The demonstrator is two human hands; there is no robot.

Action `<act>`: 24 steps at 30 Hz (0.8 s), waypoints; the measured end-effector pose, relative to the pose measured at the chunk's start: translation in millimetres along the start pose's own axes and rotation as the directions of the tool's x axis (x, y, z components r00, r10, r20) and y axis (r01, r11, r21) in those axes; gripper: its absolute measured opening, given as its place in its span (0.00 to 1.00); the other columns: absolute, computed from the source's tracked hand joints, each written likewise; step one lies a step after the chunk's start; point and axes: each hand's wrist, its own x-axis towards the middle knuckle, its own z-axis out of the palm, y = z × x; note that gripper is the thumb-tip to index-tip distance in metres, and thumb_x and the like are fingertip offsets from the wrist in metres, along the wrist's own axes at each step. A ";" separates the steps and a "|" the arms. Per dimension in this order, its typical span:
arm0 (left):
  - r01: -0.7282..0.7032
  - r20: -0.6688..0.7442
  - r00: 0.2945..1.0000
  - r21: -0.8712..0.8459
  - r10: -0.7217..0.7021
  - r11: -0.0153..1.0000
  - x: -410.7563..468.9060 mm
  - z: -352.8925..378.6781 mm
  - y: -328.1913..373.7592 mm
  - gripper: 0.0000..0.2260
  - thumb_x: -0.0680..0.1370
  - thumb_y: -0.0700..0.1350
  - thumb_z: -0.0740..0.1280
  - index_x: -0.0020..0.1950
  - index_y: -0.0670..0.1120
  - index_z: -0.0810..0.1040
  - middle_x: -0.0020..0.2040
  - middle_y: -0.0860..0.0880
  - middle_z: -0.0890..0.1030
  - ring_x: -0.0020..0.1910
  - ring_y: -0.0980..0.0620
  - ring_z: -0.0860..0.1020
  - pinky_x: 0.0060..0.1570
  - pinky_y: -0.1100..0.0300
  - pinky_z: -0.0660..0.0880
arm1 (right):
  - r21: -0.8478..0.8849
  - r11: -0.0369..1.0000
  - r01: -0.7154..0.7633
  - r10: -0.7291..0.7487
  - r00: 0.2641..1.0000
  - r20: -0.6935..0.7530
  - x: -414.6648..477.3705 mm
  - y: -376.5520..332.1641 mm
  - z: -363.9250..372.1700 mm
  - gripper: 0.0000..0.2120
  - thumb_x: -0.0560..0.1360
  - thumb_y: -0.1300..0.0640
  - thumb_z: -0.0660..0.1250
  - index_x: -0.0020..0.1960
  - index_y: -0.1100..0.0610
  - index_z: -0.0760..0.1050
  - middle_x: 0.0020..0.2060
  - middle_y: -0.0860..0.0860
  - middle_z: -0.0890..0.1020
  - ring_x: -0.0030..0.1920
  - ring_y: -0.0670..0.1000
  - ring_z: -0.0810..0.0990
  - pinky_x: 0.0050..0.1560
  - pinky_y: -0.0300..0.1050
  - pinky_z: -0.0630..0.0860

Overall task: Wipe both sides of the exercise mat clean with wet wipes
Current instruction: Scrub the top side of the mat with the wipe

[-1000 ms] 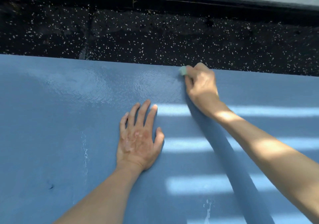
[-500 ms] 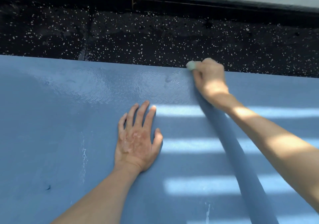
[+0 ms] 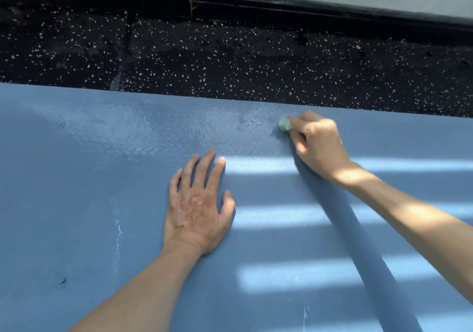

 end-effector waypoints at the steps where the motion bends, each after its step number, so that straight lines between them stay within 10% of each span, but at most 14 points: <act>1: 0.000 -0.002 1.000 0.004 0.000 1.000 0.0 0.4 -0.2 0.27 0.74 0.53 0.56 0.71 0.46 0.70 0.73 0.47 0.69 0.72 0.43 0.66 0.69 0.46 0.59 | -0.007 0.998 -0.058 0.058 0.998 -0.015 8.2 8.2 -4.7 0.13 0.76 0.60 0.58 0.48 0.60 0.82 0.36 0.55 0.75 0.33 0.58 0.75 0.33 0.46 0.70; 4: -0.006 -0.001 1.000 0.002 0.006 1.000 -0.4 0.8 0.1 0.27 0.74 0.53 0.56 0.71 0.46 0.70 0.73 0.47 0.70 0.72 0.43 0.66 0.68 0.46 0.60 | -0.023 0.982 -0.188 0.184 0.976 -0.119 18.5 26.2 -13.3 0.11 0.76 0.62 0.60 0.48 0.60 0.81 0.35 0.56 0.73 0.34 0.59 0.74 0.34 0.47 0.69; 9: -0.003 -0.012 1.000 0.008 0.003 1.000 0.5 1.0 0.0 0.26 0.74 0.53 0.56 0.71 0.46 0.70 0.73 0.47 0.70 0.72 0.43 0.65 0.69 0.47 0.58 | -0.038 0.999 0.011 -0.006 0.992 0.125 -25.4 -6.6 -8.4 0.12 0.75 0.58 0.59 0.46 0.62 0.80 0.35 0.59 0.76 0.34 0.61 0.77 0.34 0.47 0.73; 13: -0.008 -0.010 1.000 -0.007 0.008 1.000 -0.2 0.7 0.0 0.26 0.75 0.53 0.55 0.71 0.45 0.69 0.73 0.46 0.69 0.72 0.43 0.64 0.69 0.47 0.58 | 0.014 0.981 -0.191 0.192 0.974 -0.122 7.3 21.3 -12.6 0.10 0.75 0.65 0.62 0.49 0.59 0.82 0.35 0.55 0.74 0.34 0.54 0.73 0.34 0.43 0.66; 18: -0.003 -0.005 1.000 0.003 0.003 1.000 0.4 0.4 0.3 0.27 0.75 0.53 0.55 0.72 0.46 0.69 0.74 0.47 0.69 0.73 0.44 0.64 0.69 0.48 0.57 | 0.048 0.999 -0.003 0.000 0.998 0.066 -57.3 -11.5 -6.8 0.14 0.76 0.59 0.57 0.46 0.60 0.81 0.36 0.57 0.74 0.37 0.55 0.73 0.37 0.46 0.66; 24: -0.004 -0.011 1.000 -0.002 0.004 1.000 0.0 1.2 0.2 0.27 0.75 0.53 0.56 0.72 0.46 0.69 0.74 0.47 0.68 0.73 0.45 0.62 0.69 0.49 0.55 | -0.032 0.978 -0.208 0.203 0.973 -0.108 -9.1 15.5 -7.9 0.11 0.75 0.62 0.59 0.47 0.59 0.82 0.37 0.59 0.76 0.36 0.59 0.75 0.35 0.46 0.68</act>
